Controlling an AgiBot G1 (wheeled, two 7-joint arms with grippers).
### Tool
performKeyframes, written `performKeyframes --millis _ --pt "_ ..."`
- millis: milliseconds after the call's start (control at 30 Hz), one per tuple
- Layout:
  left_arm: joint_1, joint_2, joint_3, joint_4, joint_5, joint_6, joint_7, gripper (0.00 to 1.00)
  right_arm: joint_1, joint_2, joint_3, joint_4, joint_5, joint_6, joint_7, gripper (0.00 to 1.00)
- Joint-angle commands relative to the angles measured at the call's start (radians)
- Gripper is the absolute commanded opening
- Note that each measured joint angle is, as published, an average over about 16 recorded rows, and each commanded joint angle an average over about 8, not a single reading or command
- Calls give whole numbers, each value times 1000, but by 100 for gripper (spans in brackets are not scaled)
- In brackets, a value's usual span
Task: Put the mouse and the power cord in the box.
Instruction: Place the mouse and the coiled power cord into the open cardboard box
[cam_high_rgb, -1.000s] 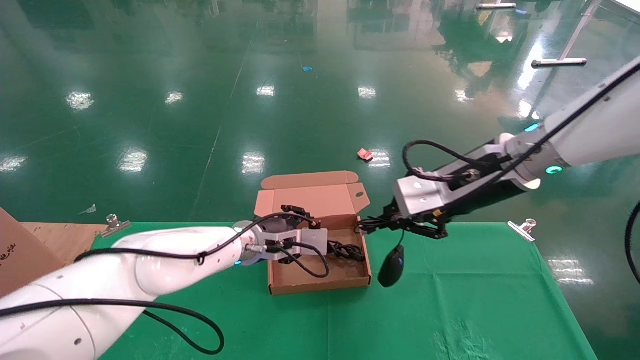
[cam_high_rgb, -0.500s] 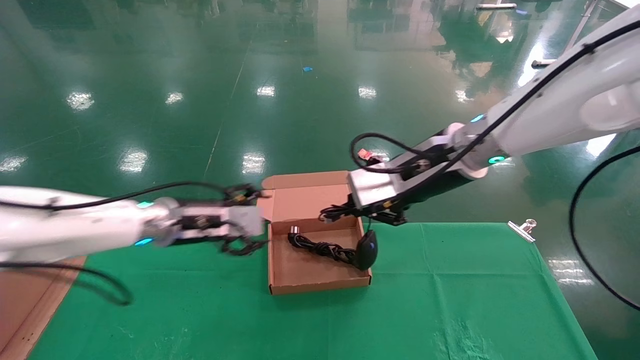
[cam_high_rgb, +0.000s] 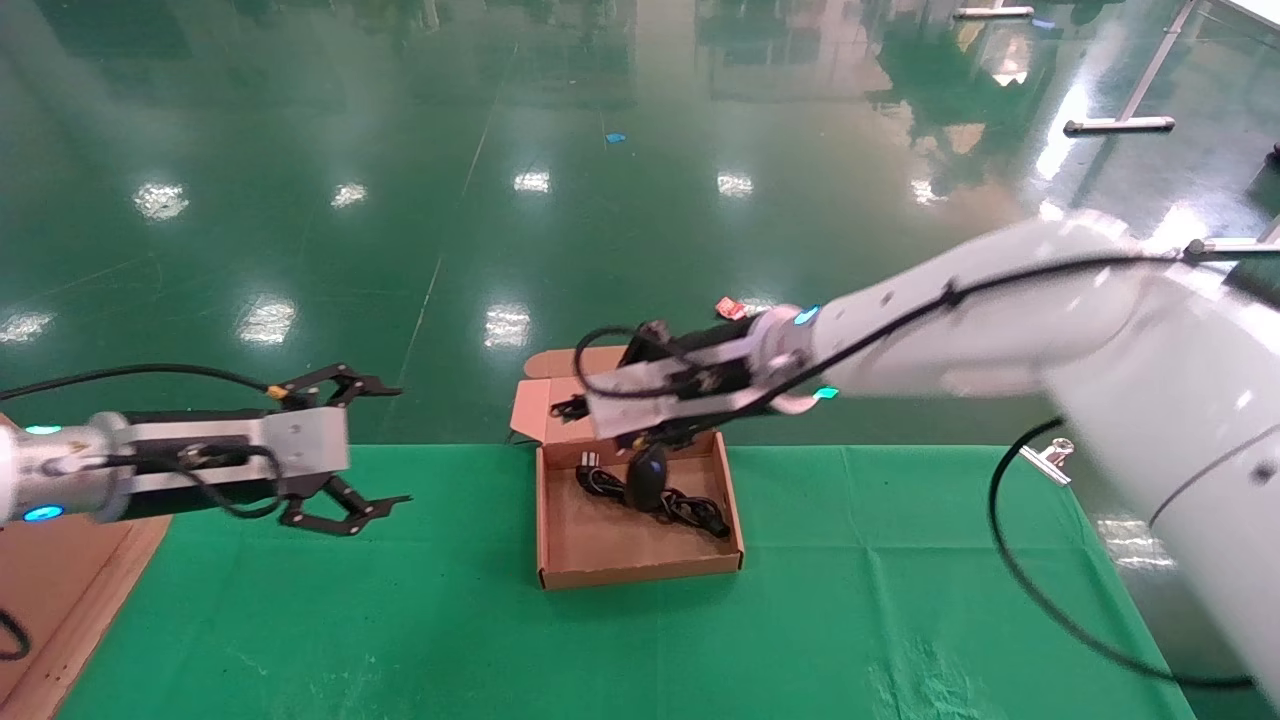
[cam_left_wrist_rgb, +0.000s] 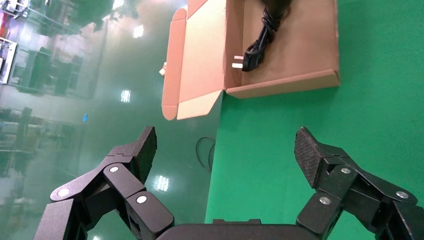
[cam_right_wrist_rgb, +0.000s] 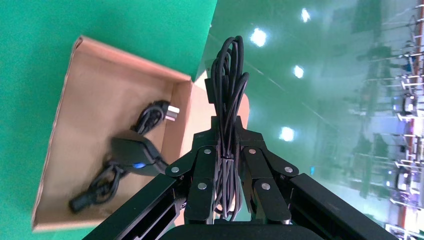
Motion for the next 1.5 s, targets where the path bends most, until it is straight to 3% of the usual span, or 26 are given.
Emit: performKeyframes --millis 33,467,500,700,767,1500 --pt "0 -27 -8 -3 -13 21 6 100 -30 -1 -40 42 20 64 24 0" --pt "7 -36 8 23 17 4 9 100 -88 5 -266 52 74 204 107 3" --pt "7 -36 8 24 16 4 9 100 -90 6 -276 48 75 210 108 12" --pt "8 -39 6 27 14 7 11 100 -102 7 -317 37 83 240 105 87" --pt "8 -40 6 27 14 8 11 100 -106 7 -323 36 85 245 104 100" --pt "26 -42 -22 3 3 26 -17 100 -128 43 -260 69 120 195 128 100"
